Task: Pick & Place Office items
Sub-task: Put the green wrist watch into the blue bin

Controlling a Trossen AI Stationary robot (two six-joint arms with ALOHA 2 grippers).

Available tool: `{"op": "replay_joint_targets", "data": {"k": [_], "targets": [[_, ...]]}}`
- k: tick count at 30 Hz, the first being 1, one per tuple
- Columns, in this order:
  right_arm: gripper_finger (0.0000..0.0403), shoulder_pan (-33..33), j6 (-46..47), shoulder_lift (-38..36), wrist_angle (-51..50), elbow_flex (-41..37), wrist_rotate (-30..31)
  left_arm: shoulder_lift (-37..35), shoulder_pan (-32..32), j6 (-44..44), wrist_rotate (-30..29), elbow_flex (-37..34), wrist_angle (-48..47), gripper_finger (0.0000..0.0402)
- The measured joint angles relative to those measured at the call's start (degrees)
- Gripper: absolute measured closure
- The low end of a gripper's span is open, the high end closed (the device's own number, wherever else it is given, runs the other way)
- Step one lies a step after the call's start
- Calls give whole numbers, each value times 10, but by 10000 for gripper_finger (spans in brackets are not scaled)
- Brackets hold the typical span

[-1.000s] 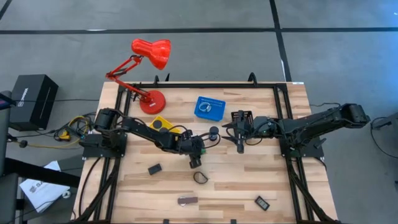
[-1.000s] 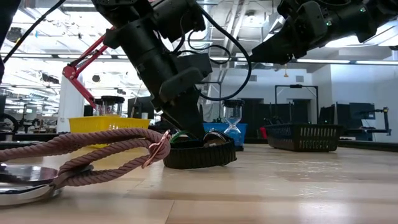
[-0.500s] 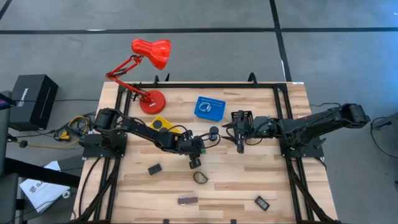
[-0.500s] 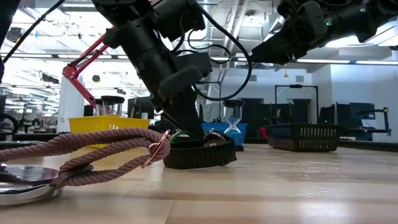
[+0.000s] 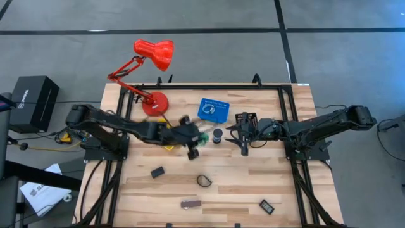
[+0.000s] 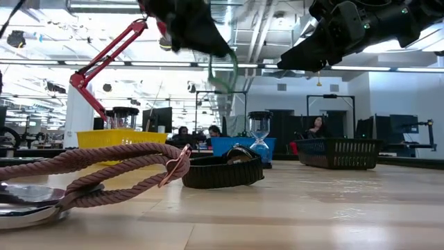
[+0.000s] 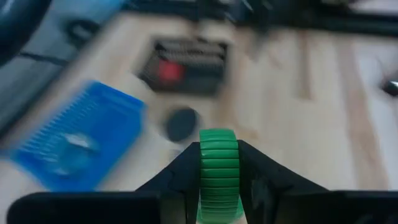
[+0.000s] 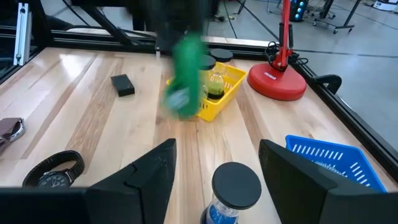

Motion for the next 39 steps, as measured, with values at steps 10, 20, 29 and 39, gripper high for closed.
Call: {"op": "replay_joint_targets", "data": {"k": [10,20,29,39], "targets": [[182,-2,-6,0,2,0,1,-60,120,55,-22,1,37,320],[182,-40,-6,0,5,0,2,102,231,55,44,0,165,329],[182,-54,-4,0,-1,0,1,194,273,23,103,0,204,318],[182,-54,-4,0,-1,0,0,198,275,65,104,0,210,293]]}}
